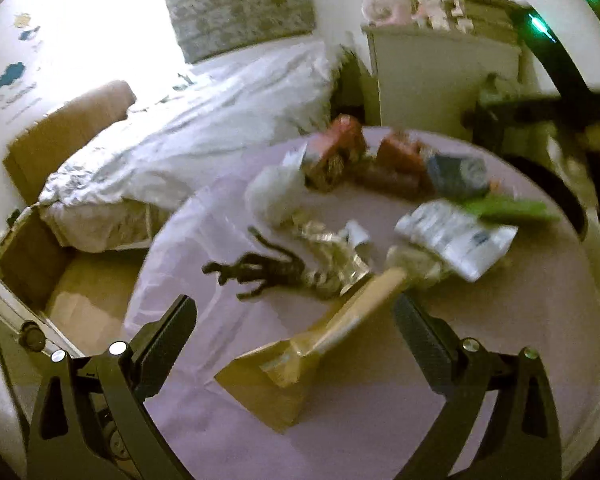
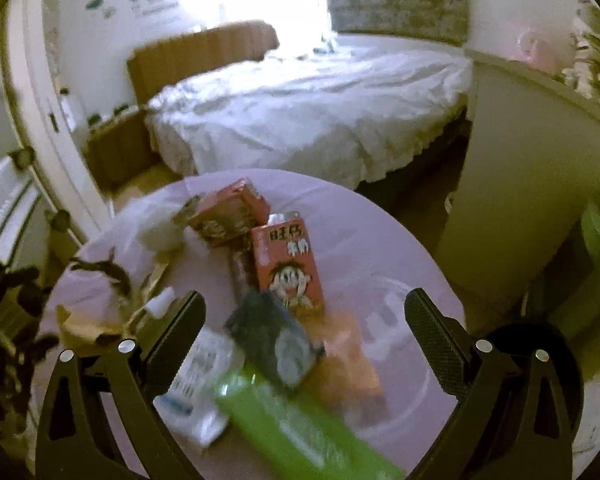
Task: Collect trash
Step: 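Grasp the red Wangzai milk box with the right tool while the left tool grasps a tan paper strip, then carry both items to the black bin and release them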
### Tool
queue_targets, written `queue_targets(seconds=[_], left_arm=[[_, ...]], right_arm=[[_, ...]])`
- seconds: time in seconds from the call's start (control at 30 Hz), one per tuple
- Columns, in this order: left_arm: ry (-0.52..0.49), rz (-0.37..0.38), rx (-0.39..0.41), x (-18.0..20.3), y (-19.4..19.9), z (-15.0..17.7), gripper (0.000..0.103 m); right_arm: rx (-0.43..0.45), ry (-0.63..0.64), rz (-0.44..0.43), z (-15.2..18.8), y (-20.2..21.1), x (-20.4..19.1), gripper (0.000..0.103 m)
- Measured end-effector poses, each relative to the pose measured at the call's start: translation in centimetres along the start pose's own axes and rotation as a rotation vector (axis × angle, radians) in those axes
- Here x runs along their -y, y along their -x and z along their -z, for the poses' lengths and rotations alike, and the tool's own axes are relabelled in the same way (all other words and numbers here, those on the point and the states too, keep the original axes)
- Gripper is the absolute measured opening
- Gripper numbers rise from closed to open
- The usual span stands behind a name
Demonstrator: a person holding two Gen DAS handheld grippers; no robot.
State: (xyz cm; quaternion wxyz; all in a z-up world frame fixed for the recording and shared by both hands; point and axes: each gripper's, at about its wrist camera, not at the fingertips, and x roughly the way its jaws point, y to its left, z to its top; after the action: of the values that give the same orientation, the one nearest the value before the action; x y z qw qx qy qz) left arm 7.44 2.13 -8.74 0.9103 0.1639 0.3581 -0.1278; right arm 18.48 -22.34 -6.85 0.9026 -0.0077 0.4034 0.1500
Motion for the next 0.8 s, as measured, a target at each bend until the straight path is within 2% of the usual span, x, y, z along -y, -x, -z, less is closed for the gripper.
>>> queue_targets(seconds=[0.13, 0.2, 0.27, 0.3, 0.33, 0.4, 0.5, 0.6, 0.7, 0.8], left_arm=[[-0.112, 0.005, -0.001, 0.1, -2.0, 0.5, 0.097], [-0.12, 0.036, -0.003, 0.3, -2.4, 0.7, 0.094], [-0.114, 0.081, -0.039, 0.4, -3.4, 0.7, 0.073], [-0.116, 0.087, -0.055, 0.4, -3.7, 0.7, 0.069], [-0.114, 0.097, -0.068, 0.5, -4.1, 0.9, 0.061], [-0.078, 0.134, -0.098, 0.1, -4.7, 1.0, 0.042], [-0.002, 0.173, -0.093, -0.9, -4.5, 1.2, 0.025], [0.106, 0.207, -0.054, -2.7, -3.0, 1.2, 0.015], [0.226, 0.26, 0.001, -4.6, -0.8, 0.7, 0.013], [0.278, 0.301, 0.056, -5.2, 1.4, -0.4, 0.013]], right_arm=[[-0.12, 0.043, 0.005, -2.8, -4.9, -0.8, 0.087], [-0.178, 0.07, 0.016, -3.4, -7.2, -1.3, 0.086], [-0.232, 0.095, 0.037, -3.7, -9.3, -1.7, 0.083], [-0.259, 0.1, 0.045, -3.8, -10.1, -1.8, 0.078], [-0.275, 0.099, 0.047, -3.7, -10.9, -1.9, 0.074], [-0.299, 0.076, 0.043, -3.6, -11.6, -1.6, 0.053], [-0.25, 0.025, 0.016, -3.5, -10.9, -1.1, 0.052], [-0.131, -0.035, -0.051, -3.6, -7.6, -0.6, 0.052], [0.038, -0.09, -0.144, -3.8, -2.2, -0.3, 0.052], [0.132, -0.127, -0.207, -3.6, 1.6, 0.1, 0.052]])
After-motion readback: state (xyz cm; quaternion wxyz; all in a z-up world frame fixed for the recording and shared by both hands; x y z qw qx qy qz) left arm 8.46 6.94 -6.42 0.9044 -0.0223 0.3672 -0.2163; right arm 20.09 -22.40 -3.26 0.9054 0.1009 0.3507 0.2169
